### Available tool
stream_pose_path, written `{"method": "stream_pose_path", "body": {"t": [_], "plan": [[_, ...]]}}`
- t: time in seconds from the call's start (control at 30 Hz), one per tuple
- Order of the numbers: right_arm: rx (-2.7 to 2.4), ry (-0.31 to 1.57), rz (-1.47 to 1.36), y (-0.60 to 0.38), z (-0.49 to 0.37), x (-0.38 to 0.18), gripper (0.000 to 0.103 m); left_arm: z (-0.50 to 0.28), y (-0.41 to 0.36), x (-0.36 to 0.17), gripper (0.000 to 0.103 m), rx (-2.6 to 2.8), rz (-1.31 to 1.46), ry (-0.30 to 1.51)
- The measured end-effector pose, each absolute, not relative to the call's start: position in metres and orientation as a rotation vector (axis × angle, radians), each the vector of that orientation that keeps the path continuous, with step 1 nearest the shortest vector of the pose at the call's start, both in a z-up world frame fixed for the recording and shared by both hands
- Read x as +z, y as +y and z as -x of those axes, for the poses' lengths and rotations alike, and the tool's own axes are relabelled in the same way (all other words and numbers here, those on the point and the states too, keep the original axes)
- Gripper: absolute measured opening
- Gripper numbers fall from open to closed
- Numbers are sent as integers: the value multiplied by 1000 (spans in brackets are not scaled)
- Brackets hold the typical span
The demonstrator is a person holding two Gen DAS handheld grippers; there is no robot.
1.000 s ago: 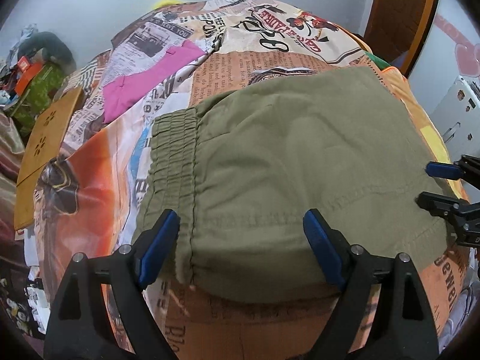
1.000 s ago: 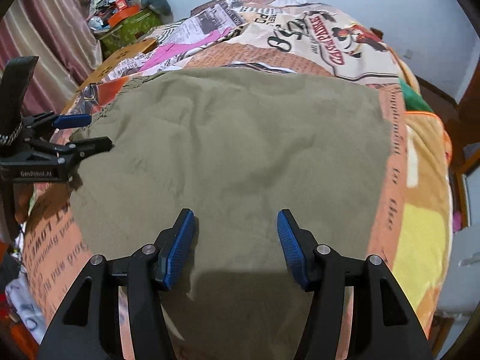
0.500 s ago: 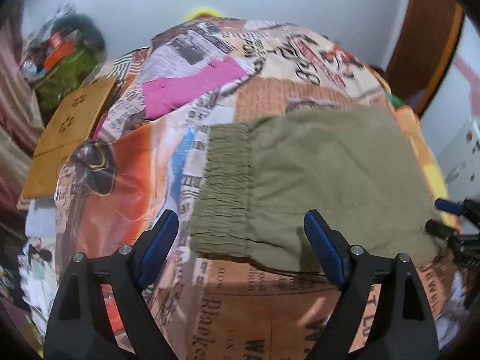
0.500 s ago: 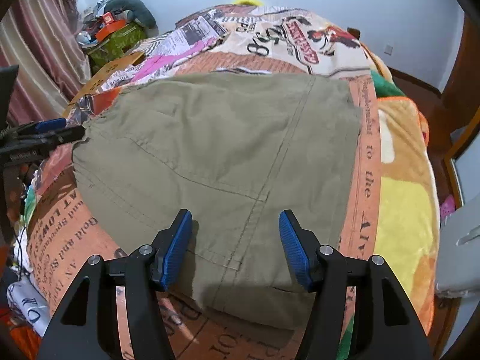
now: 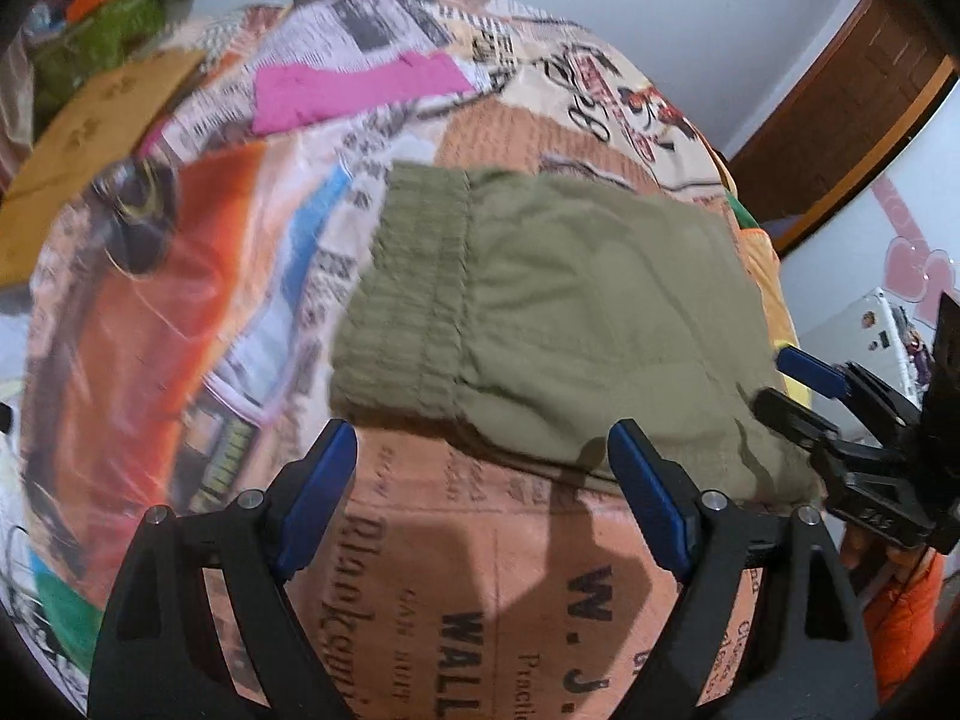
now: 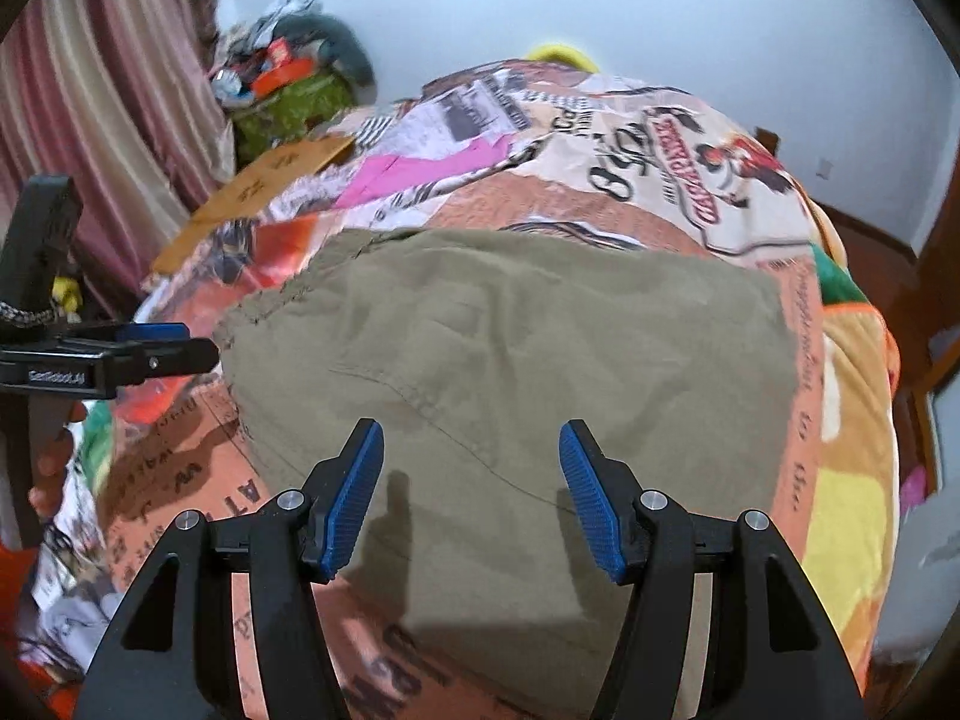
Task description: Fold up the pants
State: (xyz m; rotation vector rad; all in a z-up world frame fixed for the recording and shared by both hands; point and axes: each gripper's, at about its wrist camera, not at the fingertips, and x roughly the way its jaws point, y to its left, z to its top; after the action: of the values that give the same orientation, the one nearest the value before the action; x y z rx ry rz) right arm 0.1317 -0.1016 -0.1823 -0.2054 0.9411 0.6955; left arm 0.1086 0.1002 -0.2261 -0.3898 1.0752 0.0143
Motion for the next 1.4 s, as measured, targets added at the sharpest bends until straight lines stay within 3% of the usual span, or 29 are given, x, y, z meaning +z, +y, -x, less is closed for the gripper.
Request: {"method": "stream_pose_path", "body": {"t": [0.5, 0.63, 0.77, 0.8, 0.97, 1.17, 1.4], "plan": [[733, 1016, 162, -101, -133, -215, 61, -130, 114, -258, 86, -126, 717, 1118], [735, 1011, 164, -100, -132, -215, 61, -141, 128, -268, 94, -161, 866, 1101], [738, 1021, 138, -102, -135, -217, 61, -147, 139, -273, 93, -160, 956, 1081], [740, 1022, 134, -102, -135, -218, 61, -148, 139, -273, 91, -143, 951, 1077], [741, 1021, 131, -103, -135, -218, 61, -154, 136, -268, 60, -24, 844, 1083], [744, 1021, 121, -103, -135, -218, 61, -162, 136, -266, 44, 44, 780, 1064], [736, 1016, 112, -108, -134, -218, 61, -161, 112, -242, 36, 122, 503, 996]]}}
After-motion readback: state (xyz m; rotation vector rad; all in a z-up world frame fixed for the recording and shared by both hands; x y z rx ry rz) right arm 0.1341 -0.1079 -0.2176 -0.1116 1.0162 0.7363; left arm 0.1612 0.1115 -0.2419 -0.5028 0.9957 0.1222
